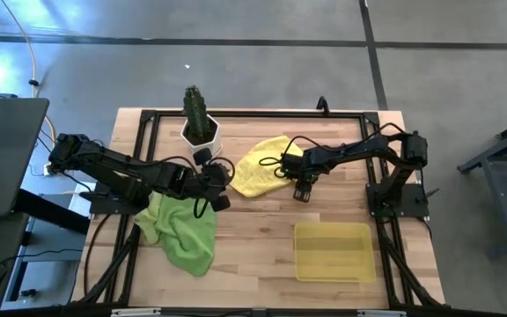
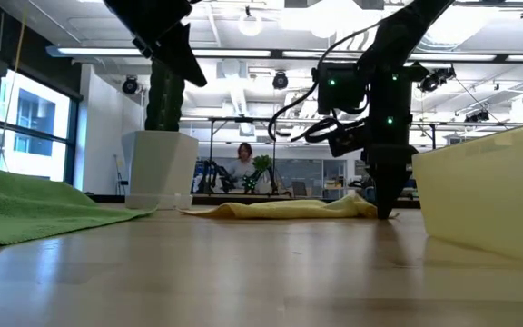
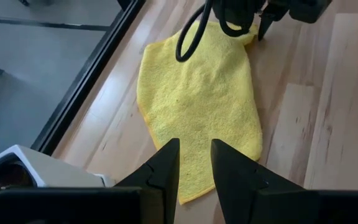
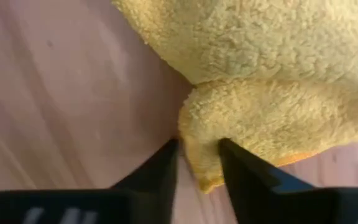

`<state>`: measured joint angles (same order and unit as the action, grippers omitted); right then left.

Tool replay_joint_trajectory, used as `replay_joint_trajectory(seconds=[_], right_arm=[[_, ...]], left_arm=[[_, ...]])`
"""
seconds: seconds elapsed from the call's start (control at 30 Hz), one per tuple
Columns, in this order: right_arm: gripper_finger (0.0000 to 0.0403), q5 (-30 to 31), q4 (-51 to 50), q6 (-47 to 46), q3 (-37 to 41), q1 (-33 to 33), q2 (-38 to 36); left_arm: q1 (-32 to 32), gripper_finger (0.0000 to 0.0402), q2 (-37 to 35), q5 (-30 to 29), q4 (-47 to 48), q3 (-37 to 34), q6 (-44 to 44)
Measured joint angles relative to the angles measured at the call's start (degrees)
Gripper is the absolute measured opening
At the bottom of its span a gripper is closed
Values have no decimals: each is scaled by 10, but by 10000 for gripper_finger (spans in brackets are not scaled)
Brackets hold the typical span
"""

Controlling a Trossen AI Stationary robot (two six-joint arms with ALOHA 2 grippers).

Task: Roll microfiber towels into tight, uniform cylinder then place into a basket
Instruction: Fold the yellow towel

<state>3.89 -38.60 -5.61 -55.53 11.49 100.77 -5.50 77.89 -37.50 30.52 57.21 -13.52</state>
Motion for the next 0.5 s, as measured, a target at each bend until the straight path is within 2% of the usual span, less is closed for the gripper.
replay_joint_trajectory(seconds=[0.1, 0.17, 0.33, 0.5], right_arm=[[34, -12, 3, -2, 0, 0, 0], [10, -11, 3, -5, 0, 1, 0], [10, -22, -2, -6, -1, 2, -6], [4, -25, -80, -7, -55, 2, -32]], left_arm=[[0, 83, 0, 0, -11, 0, 0], [0, 83, 0, 0, -13, 0, 0], [0, 83, 0, 0, -22, 0, 0], [0, 83, 0, 0, -44, 0, 3]])
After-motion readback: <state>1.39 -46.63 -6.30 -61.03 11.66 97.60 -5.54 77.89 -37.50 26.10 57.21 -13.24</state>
